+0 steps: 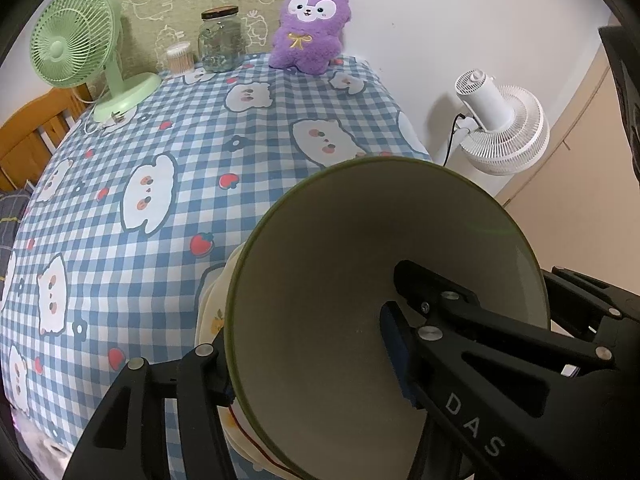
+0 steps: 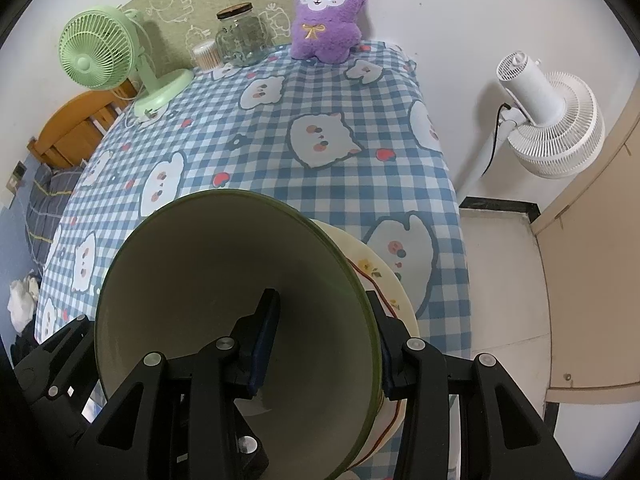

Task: Organize plates and bowls
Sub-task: 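Lower the bowl stack onto the center of the plate stack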

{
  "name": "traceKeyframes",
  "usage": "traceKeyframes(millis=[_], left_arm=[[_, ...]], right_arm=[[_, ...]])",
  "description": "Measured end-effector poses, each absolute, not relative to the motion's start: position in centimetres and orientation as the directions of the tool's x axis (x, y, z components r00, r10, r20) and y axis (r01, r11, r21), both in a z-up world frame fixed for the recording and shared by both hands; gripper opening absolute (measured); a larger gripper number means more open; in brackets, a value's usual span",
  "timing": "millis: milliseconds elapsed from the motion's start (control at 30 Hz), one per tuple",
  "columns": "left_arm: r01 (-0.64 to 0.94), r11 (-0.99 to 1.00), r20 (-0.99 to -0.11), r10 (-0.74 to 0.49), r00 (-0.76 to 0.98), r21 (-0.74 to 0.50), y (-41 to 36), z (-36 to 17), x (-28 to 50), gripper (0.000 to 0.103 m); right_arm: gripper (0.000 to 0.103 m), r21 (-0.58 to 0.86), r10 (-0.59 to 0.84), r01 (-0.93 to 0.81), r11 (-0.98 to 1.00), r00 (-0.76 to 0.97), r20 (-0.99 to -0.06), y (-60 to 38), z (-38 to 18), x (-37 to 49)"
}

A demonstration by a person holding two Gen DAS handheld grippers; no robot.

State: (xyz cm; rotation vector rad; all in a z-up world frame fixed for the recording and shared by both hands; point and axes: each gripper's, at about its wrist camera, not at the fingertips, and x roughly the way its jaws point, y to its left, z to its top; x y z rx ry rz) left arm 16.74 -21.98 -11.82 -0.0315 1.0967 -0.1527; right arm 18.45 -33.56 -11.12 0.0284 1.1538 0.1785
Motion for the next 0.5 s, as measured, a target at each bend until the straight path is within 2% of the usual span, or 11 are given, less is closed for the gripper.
traceKeyframes(millis=[167,500], left_arm=[[0.114,0.989,-0.877,-0.135,0.461,-0.092,-22.0,-11.5,16.8,0.067],[0.142,0.986,-0.849,-0.145,0.508,-0.084,-21.6,-9.6,16.1,0.075]], right_arm=[[0.064,0.07,0.107,-0.102,0.992,0.423,-0.9,-33.4,-10.8,18.6],[0.066,0.077,0.098,-0.064,0.995,0.475,-0.875,-34.1,-8.7,17.5]])
